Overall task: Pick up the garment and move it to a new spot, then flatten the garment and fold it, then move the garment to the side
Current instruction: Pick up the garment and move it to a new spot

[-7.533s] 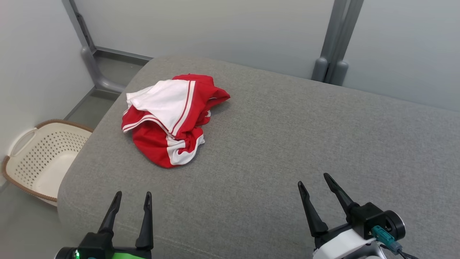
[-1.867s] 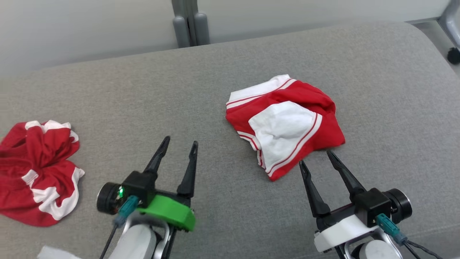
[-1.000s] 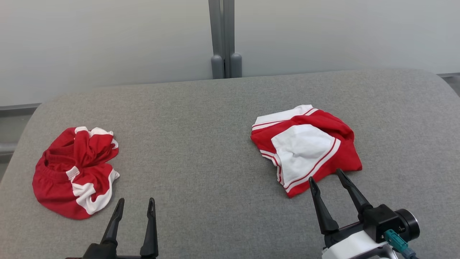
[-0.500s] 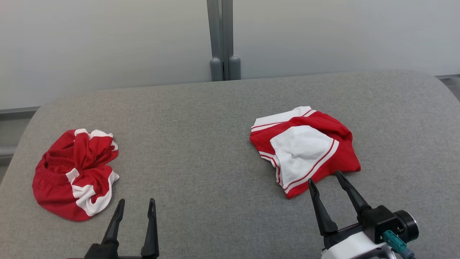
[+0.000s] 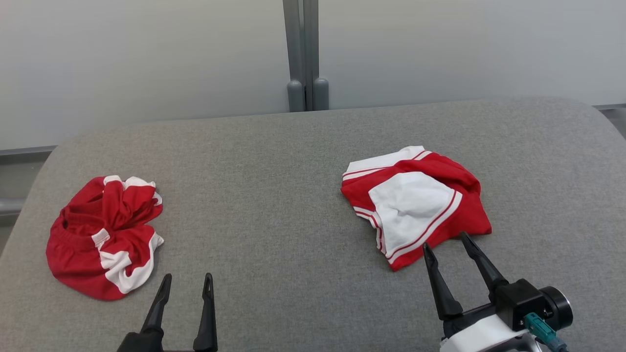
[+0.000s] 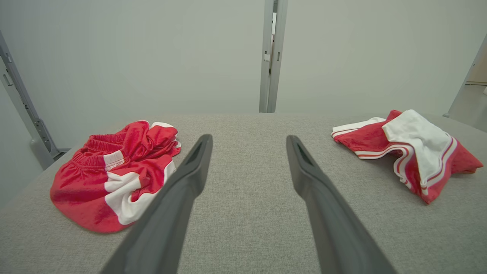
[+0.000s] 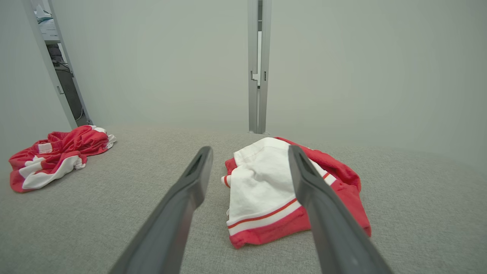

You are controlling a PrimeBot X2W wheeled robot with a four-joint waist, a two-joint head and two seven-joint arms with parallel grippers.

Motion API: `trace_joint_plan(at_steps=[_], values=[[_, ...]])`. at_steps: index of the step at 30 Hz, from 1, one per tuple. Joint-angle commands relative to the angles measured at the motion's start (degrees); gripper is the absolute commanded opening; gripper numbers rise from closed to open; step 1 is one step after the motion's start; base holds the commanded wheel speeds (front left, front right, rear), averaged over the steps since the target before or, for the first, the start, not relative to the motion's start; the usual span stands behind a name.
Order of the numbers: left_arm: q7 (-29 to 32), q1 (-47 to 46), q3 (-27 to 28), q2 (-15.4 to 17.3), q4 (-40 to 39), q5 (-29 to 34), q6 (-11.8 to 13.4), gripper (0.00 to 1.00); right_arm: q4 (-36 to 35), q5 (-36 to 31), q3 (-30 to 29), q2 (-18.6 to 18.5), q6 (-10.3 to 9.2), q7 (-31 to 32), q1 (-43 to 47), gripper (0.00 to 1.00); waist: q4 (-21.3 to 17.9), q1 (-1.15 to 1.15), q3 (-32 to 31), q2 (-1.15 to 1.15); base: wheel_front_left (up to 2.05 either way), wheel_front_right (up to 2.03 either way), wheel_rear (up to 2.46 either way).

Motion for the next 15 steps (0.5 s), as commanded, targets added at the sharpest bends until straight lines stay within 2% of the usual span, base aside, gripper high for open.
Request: trace_joint_plan(at_steps=[1, 15], values=[[-0.02, 0.43, 0.17, -0.02, 0.11, -0.4, 0.06, 1.0, 0.11, 0.14, -0.11, -0.07, 0.03, -0.02, 0.61, 1.0, 0.03, 0.0, -0.04, 0.0, 0.0, 0.0, 0.0], [-0.02, 0.99, -0.16, -0.02, 0.51, -0.96, -0.03, 1.0, 0.29, 0.09, 0.24, -0.07, 0.03, -0.03, 1.07, 1.0, 0.17, 0.0, -0.65, 0.0, 0.0, 0.0, 0.0]])
